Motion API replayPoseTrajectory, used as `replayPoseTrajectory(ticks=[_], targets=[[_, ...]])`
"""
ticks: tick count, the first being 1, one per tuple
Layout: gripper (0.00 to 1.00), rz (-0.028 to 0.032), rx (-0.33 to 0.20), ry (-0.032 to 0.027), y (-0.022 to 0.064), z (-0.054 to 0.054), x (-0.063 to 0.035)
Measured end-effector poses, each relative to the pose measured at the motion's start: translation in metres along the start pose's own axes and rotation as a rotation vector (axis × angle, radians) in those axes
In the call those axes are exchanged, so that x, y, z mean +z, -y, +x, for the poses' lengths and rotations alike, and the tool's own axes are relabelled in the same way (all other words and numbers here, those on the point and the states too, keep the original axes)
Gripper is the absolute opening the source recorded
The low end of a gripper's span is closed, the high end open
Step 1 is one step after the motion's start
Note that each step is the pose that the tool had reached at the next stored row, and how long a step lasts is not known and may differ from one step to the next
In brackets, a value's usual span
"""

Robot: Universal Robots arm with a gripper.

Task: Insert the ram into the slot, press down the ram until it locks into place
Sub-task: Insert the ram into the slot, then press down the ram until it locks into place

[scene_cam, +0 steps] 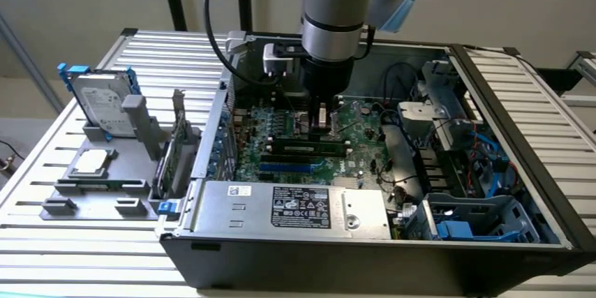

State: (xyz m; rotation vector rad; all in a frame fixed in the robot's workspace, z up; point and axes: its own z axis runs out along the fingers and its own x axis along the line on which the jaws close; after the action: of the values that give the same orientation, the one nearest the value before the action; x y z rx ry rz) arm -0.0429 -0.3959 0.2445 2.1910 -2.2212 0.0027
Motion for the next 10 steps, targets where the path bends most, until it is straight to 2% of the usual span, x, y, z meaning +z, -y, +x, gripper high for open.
replayPoseTrajectory(ticks=[10], targets=[[0.11, 0.0, 0.0, 0.0001, 0.0, -0.0001, 0.0001]])
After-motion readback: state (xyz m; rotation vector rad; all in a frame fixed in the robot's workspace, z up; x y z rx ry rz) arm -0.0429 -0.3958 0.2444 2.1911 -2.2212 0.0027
